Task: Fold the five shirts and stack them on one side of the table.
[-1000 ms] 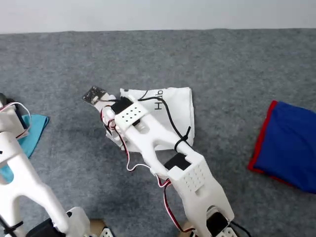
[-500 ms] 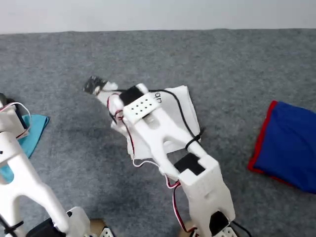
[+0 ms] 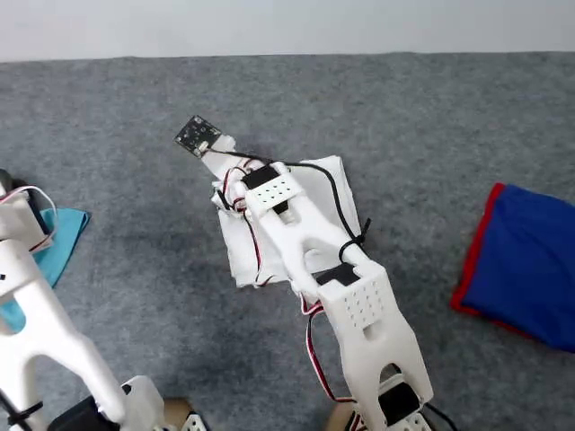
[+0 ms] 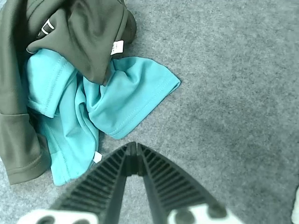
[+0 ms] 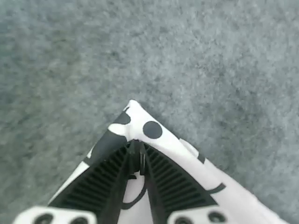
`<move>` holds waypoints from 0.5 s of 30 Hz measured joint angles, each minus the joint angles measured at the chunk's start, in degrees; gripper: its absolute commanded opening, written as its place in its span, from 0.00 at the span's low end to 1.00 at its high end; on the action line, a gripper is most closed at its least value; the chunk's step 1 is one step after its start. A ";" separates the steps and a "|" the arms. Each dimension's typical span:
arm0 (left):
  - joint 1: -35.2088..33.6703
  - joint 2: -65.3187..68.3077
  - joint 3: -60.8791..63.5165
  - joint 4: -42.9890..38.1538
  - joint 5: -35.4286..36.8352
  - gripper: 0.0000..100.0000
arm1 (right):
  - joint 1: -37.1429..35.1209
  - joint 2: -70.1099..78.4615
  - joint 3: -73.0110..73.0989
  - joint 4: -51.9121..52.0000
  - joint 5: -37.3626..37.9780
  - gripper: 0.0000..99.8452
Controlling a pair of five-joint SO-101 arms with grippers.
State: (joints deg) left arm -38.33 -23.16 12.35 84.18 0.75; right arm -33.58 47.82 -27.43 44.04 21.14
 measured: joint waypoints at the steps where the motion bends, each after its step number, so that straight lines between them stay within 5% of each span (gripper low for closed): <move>1: 0.00 0.00 0.00 0.00 0.00 0.00 | 0.44 0.18 -0.97 0.00 0.09 0.01; 15: 4.31 0.00 0.00 0.00 0.00 0.00 | 2.37 0.97 -23.30 25.23 0.09 0.01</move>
State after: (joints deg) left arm -34.02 -23.16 12.35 84.18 0.75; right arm -31.21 48.79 -50.73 69.27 21.23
